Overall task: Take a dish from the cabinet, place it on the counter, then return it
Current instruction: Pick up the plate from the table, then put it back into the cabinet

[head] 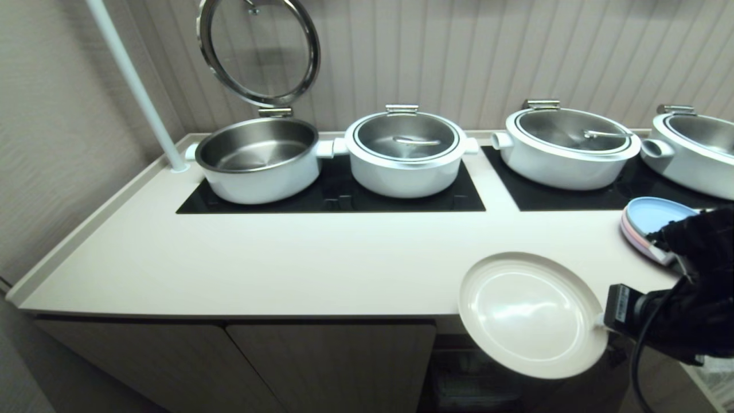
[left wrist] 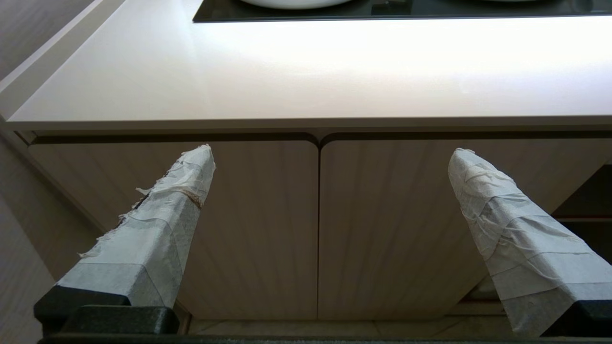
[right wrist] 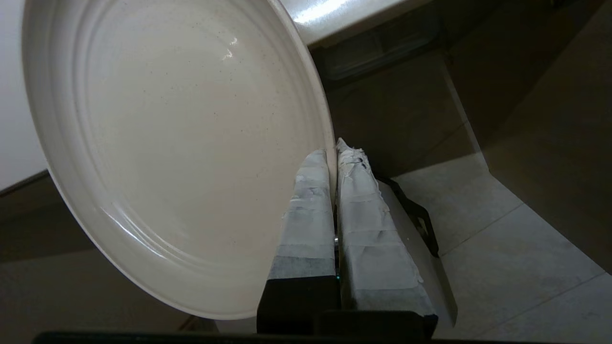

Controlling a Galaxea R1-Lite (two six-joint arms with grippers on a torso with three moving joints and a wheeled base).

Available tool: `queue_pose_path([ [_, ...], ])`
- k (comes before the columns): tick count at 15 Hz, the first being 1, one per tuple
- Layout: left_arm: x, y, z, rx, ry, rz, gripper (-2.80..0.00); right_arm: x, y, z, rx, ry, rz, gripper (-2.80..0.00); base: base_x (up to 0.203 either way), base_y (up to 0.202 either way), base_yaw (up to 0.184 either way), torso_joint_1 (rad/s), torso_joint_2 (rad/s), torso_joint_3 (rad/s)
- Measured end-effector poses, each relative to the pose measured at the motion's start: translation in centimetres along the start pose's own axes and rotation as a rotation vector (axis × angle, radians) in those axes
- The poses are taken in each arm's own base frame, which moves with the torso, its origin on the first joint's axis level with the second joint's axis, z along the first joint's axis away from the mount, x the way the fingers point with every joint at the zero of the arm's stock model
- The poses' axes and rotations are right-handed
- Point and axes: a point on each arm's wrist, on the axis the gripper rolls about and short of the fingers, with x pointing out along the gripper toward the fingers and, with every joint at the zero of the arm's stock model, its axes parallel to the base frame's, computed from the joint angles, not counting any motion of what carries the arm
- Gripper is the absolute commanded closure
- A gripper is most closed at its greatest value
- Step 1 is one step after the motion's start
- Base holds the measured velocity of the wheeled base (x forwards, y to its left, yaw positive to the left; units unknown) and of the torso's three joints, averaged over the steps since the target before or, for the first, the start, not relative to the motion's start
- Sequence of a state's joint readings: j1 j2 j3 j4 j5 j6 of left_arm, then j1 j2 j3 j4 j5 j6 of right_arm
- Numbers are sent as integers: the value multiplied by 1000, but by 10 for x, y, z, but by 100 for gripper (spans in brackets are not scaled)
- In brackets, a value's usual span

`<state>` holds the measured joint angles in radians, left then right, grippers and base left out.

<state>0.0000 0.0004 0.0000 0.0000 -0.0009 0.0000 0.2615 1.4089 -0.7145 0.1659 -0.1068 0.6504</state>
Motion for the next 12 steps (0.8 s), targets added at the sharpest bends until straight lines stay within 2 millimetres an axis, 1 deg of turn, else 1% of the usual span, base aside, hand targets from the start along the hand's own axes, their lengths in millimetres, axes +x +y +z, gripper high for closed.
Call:
queue_pose_path([
  [4, 0, 0, 0, 0, 0, 0, -280, -11, -11, -23, 43, 9, 28, 0, 0, 0, 0, 0, 0, 0],
  [8, 0, 0, 0, 0, 0, 0, -280, -18, -22, -40, 41, 25, 32, 0, 0, 0, 0, 0, 0, 0],
  [12, 0, 0, 0, 0, 0, 0, -280, -26, -39, -64, 22, 47, 28, 0, 0, 0, 0, 0, 0, 0],
])
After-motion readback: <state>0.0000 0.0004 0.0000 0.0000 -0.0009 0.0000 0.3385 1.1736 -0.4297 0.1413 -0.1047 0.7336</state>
